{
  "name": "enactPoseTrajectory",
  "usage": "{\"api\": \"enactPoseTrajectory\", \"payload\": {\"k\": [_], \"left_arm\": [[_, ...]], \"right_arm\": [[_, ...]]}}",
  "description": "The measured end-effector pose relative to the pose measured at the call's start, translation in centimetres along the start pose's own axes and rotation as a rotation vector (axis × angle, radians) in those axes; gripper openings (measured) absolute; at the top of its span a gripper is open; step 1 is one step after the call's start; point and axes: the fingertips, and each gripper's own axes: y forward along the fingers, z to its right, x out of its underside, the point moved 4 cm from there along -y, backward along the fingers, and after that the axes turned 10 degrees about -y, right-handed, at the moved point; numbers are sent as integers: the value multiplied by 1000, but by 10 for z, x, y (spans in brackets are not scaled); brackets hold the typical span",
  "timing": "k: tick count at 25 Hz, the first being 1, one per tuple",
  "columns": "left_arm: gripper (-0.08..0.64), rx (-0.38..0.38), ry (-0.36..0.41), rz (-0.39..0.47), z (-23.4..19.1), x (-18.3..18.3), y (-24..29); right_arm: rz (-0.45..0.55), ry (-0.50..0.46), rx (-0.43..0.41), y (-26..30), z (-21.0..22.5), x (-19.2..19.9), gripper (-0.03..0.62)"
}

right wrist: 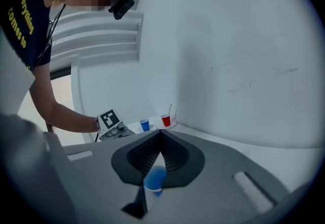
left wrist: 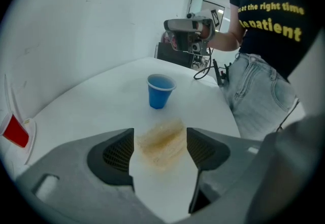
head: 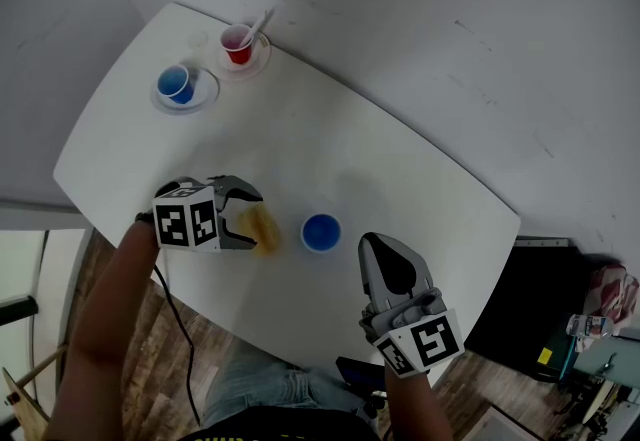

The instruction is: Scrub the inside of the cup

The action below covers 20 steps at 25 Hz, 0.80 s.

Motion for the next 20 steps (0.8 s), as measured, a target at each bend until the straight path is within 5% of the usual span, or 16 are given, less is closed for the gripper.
{"api": "enactPoseTrajectory", "payload": {"k": [8,20], "left_arm": [[334,21,36,-1,-1,-6,-7],[383,117,148,-128,2,2,4]], "right_arm": [[-1,10,-8,2,-2,0,6],[-6,16,-5,2,-4,0,6]]}}
